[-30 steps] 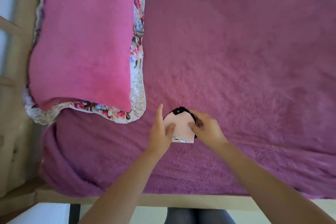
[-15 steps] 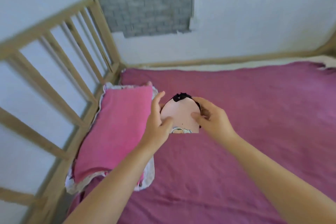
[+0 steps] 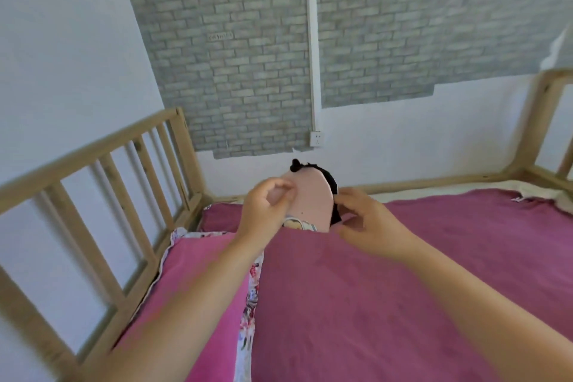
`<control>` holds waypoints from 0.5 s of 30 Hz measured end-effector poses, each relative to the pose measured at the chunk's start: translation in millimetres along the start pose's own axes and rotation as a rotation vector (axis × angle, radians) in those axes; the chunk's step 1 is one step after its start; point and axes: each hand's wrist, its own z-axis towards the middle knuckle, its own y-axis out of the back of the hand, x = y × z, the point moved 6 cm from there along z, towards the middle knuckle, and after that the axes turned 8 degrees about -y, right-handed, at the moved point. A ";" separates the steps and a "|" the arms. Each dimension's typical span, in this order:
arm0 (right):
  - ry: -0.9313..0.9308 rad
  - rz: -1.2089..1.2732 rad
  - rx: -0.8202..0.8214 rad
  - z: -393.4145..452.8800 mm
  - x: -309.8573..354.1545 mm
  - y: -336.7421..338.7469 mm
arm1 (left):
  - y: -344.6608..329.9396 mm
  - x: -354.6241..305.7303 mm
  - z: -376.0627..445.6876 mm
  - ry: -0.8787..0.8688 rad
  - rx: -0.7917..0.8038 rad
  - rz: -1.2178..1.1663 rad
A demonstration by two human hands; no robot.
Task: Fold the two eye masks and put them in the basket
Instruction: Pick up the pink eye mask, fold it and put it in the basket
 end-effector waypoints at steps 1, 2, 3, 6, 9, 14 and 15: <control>0.003 -0.006 -0.017 2.1 1.0 4.9 | 1.6 -4.6 5.2 -0.016 0.015 0.001; 0.002 -0.006 -0.041 3.4 1.5 8.9 | 2.2 -9.1 8.7 -0.037 0.032 0.005; 0.001 -0.005 -0.068 4.2 2.2 12.0 | 2.4 -13.7 10.6 -0.060 0.048 0.012; 0.008 0.093 -0.138 3.5 4.4 19.9 | 4.1 -21.0 13.2 -0.105 0.055 0.023; -0.009 0.496 -0.242 -0.2 -1.0 39.7 | 11.6 -18.1 12.1 -0.111 0.041 0.023; -0.056 0.940 -0.181 -2.2 0.6 57.1 | 11.3 -16.9 -3.6 -0.144 0.197 0.140; -0.061 0.943 -0.179 -3.0 2.4 58.4 | 10.7 -19.5 -6.9 -0.148 0.225 0.143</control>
